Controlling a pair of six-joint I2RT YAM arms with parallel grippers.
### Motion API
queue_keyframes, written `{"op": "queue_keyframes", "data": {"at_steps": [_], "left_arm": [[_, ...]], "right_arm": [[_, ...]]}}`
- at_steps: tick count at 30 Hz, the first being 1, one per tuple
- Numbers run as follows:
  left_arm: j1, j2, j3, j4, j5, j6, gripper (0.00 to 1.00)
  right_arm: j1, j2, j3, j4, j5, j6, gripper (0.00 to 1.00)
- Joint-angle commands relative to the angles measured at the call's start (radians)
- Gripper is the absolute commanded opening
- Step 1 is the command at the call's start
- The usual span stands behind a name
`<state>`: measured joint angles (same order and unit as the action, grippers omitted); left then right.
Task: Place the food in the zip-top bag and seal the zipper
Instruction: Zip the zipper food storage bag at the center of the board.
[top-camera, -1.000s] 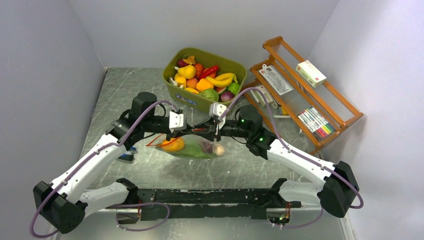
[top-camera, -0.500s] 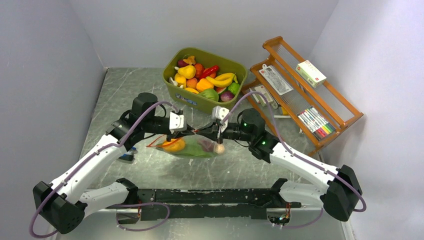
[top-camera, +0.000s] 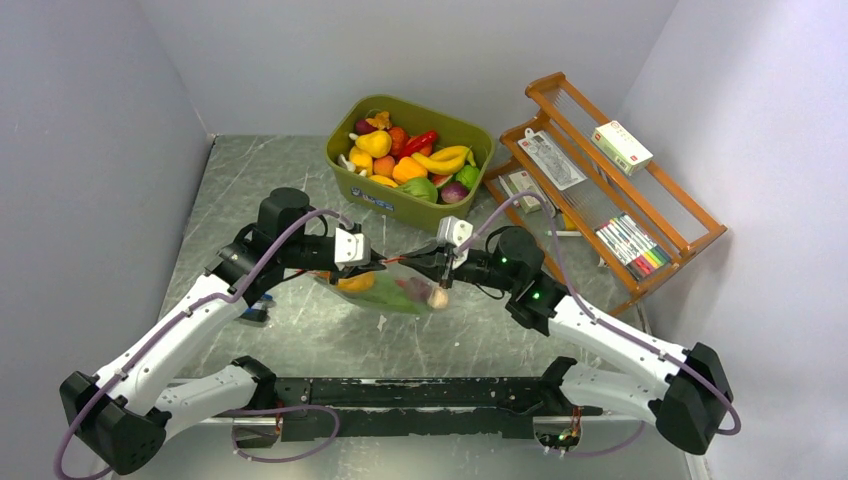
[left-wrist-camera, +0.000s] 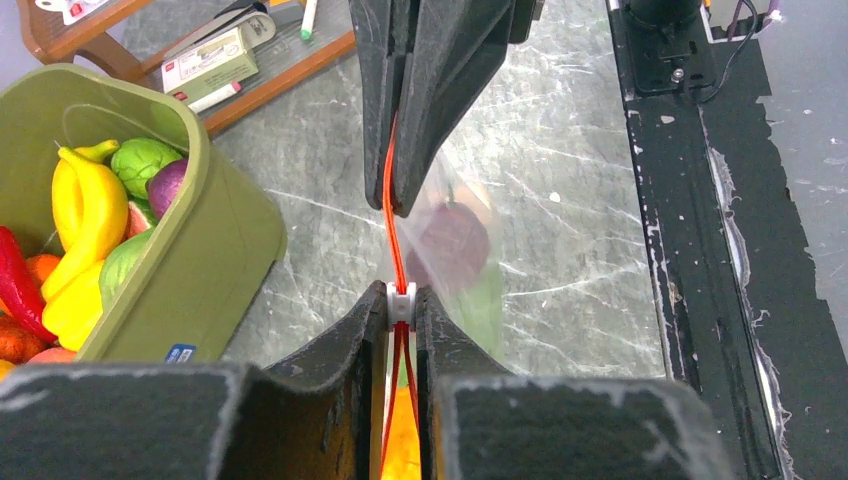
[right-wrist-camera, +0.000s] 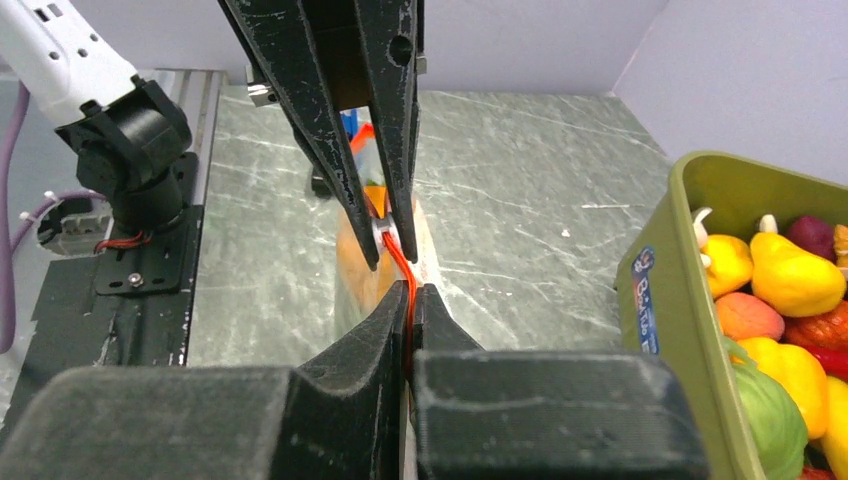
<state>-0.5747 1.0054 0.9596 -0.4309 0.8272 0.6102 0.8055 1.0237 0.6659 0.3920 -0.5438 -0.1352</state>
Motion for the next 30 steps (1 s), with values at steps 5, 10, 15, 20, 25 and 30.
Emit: {"op": "queue_keyframes", "data": {"at_steps": [5, 10, 15, 20, 25, 30], "left_arm": [[0.003, -0.013, 0.017, -0.076, -0.042, 0.029, 0.07], [0.003, -0.023, 0.016, -0.089, -0.065, 0.023, 0.07], [0.003, -0.025, 0.037, -0.117, -0.084, 0.03, 0.07], [0.003, -0.023, 0.089, -0.176, -0.13, 0.054, 0.07], [0.003, -0.034, 0.115, -0.207, -0.153, 0.06, 0.07], [0.003, -0.047, 0.109, -0.223, -0.171, 0.06, 0.07]], "right_arm": [[-0.012, -0.082, -0.01, 0.012, 0.102, -0.043, 0.0], [-0.025, -0.121, -0.025, -0.001, 0.125, -0.041, 0.0], [-0.037, -0.144, -0.022, -0.024, 0.162, -0.042, 0.0], [-0.066, -0.143, -0.017, -0.033, 0.197, -0.007, 0.0], [-0.097, -0.147, -0.055, 0.018, 0.193, 0.071, 0.0], [-0.138, -0.135, -0.074, 0.031, 0.189, 0.122, 0.0]]}}
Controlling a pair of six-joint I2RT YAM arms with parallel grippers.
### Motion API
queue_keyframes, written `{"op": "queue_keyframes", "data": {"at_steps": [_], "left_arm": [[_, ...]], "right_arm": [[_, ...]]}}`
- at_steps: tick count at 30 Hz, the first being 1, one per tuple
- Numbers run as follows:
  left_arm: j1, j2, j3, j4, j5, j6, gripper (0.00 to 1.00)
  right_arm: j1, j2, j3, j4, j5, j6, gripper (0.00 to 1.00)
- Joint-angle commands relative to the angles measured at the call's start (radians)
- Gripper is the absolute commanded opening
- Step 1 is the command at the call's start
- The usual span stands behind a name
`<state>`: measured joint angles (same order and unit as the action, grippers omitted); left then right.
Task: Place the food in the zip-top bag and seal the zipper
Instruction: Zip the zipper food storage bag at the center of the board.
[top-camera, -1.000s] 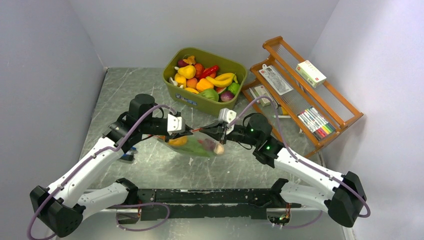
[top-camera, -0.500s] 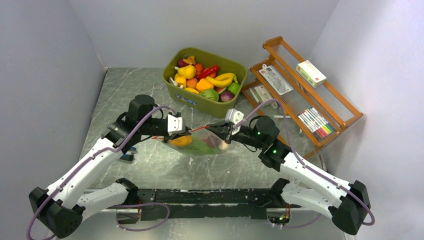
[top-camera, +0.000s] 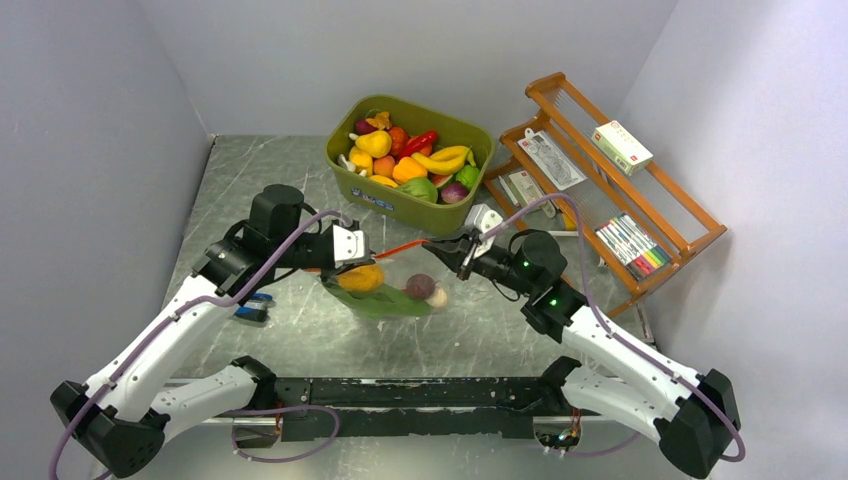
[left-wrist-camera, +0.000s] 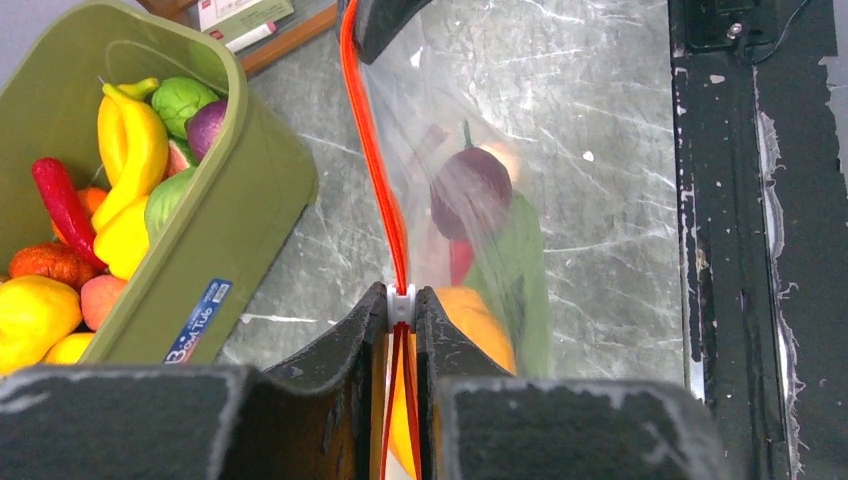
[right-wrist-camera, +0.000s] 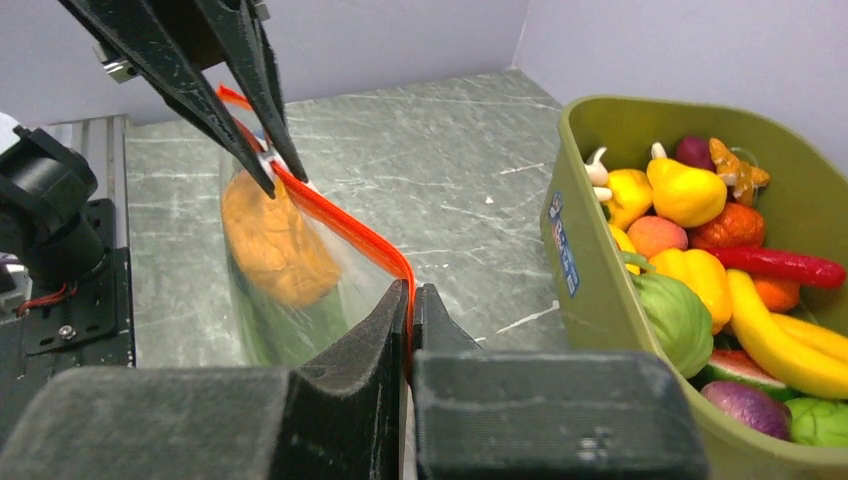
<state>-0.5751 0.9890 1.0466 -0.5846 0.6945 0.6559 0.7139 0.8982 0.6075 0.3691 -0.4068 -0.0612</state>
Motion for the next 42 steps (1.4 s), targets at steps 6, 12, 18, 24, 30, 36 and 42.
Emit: {"op": "queue_keyframes", "data": {"at_steps": [6, 12, 18, 24, 30, 36, 42], "left_arm": [[0.003, -0.037, 0.015, -0.089, -0.053, 0.007, 0.07], [0.003, -0.049, 0.001, -0.103, -0.08, 0.005, 0.07], [0.003, -0.06, 0.007, -0.118, -0.1, -0.007, 0.07], [0.003, -0.069, 0.012, -0.133, -0.12, -0.019, 0.07], [0.004, -0.085, 0.0, -0.149, -0.132, -0.025, 0.07], [0.003, -0.104, -0.007, -0.174, -0.165, -0.025, 0.07], [0.005, -0.099, -0.018, -0.18, -0.166, -0.019, 0.07]], "right_arm": [[-0.105, -0.03, -0.068, 0.085, 0.06, 0.083, 0.0], [-0.18, -0.051, -0.101, 0.091, -0.006, 0.098, 0.0], [-0.216, -0.082, -0.107, 0.062, -0.01, 0.11, 0.0], [-0.273, -0.114, -0.105, 0.026, 0.009, 0.113, 0.0], [-0.297, -0.141, -0.132, 0.003, 0.038, 0.125, 0.0], [-0.33, -0.178, -0.143, -0.027, 0.066, 0.128, 0.0], [-0.352, -0.168, -0.152, -0.008, 0.054, 0.153, 0.0]]}}
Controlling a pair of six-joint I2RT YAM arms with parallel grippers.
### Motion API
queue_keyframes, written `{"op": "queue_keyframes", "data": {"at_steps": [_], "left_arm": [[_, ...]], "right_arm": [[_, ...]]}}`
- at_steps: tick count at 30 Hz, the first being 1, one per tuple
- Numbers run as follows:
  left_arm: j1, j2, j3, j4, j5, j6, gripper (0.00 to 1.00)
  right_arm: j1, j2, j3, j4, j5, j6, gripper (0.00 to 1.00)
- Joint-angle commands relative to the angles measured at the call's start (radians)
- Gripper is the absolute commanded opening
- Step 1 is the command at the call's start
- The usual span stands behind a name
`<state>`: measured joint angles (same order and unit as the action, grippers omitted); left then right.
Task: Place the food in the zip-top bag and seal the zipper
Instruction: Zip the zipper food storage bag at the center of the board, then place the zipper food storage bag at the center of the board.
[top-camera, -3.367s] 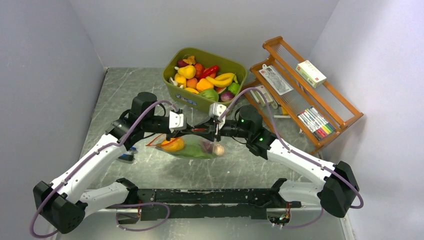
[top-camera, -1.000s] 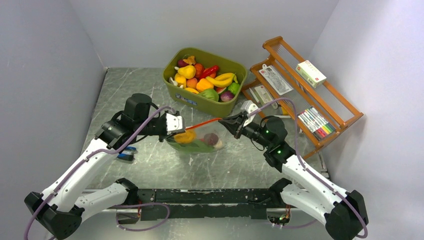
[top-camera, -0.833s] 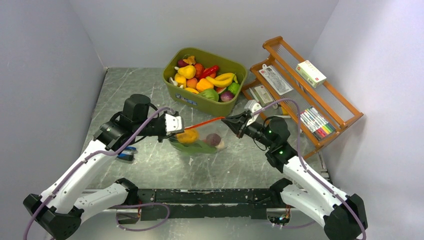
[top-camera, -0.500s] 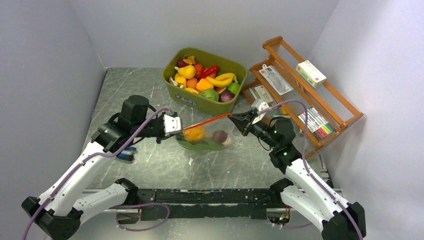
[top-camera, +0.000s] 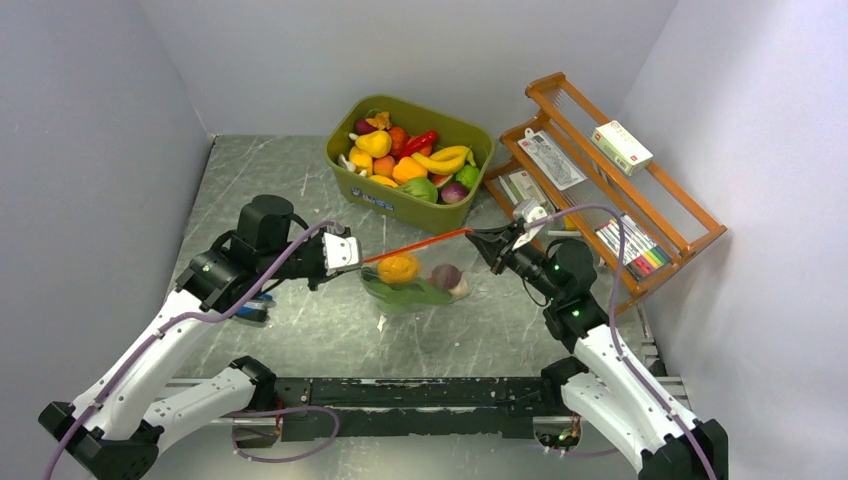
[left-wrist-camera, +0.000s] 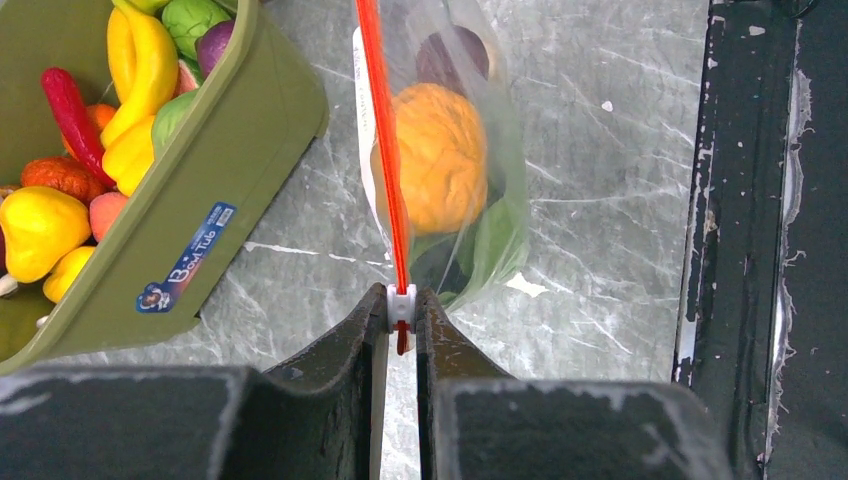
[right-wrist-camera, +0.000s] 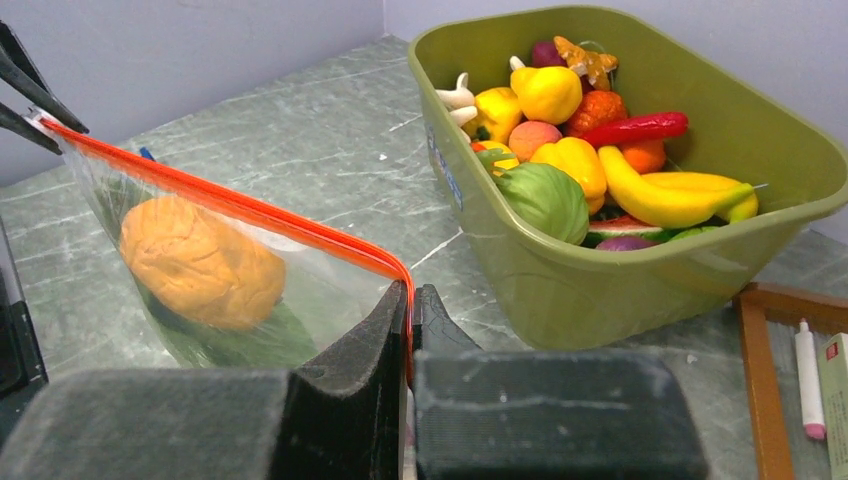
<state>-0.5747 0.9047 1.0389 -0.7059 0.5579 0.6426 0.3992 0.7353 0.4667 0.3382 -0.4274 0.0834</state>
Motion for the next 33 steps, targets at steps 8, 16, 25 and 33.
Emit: {"op": "queue_keyframes", "data": {"at_steps": [8, 16, 25, 33], "left_arm": [[0.004, 0.006, 0.001, -0.103, -0.078, 0.02, 0.07], [0.004, -0.031, -0.052, 0.066, -0.161, 0.012, 0.07], [0.032, 0.052, 0.066, 0.163, -0.373, 0.076, 0.07], [0.069, 0.036, 0.005, 0.169, -0.263, 0.069, 0.07]], "right_arm": [[-0.057, 0.016, -0.024, 0.035, 0.046, 0.018, 0.0], [-0.058, 0.087, -0.033, 0.205, -0.017, 0.061, 0.0], [-0.057, 0.264, 0.088, 0.347, -0.117, 0.032, 0.0], [-0.057, 0.284, 0.087, 0.311, -0.159, 0.007, 0.0]]}}
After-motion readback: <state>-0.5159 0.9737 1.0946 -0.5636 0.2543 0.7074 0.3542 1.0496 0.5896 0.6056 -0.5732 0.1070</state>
